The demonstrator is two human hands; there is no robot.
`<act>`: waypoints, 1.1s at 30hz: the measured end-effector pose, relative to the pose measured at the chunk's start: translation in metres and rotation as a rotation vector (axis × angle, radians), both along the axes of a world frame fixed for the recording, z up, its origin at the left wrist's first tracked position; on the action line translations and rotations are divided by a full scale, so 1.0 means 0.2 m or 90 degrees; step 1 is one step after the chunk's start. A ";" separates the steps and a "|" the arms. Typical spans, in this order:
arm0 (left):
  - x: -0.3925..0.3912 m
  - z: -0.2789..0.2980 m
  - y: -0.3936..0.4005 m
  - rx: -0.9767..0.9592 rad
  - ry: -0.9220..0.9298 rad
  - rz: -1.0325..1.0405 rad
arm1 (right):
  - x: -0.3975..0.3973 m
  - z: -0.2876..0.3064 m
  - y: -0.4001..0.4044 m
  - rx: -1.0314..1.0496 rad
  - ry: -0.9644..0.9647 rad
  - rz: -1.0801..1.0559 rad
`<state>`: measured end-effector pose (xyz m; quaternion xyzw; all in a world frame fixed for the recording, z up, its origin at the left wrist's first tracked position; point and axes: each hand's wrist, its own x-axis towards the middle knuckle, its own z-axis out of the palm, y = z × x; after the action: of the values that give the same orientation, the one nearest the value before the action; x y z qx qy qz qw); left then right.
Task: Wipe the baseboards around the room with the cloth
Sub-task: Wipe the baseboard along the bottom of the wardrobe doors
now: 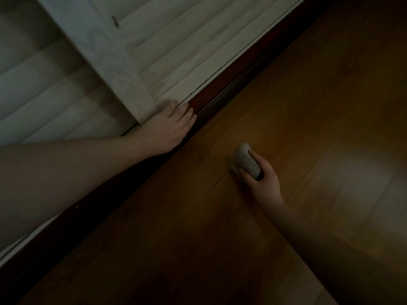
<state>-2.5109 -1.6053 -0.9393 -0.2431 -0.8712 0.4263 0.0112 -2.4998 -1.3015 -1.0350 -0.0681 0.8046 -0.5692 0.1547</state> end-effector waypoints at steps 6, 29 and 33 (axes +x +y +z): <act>-0.31 0.02 0.16 -0.028 0.002 0.070 | -0.04 -0.05 0.08 0.005 -0.026 -0.015; -0.51 0.18 0.14 -0.220 -0.216 0.122 | -0.44 0.77 0.01 0.227 0.021 0.083; -0.51 0.30 0.16 -0.278 -0.270 0.082 | -0.38 0.98 -0.06 0.235 0.037 -0.056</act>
<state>-2.6125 -1.5727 -0.8787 -0.2673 -0.7556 0.5430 -0.2506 -2.5761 -1.3131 -0.8395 -0.0199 0.9016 -0.4161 0.1166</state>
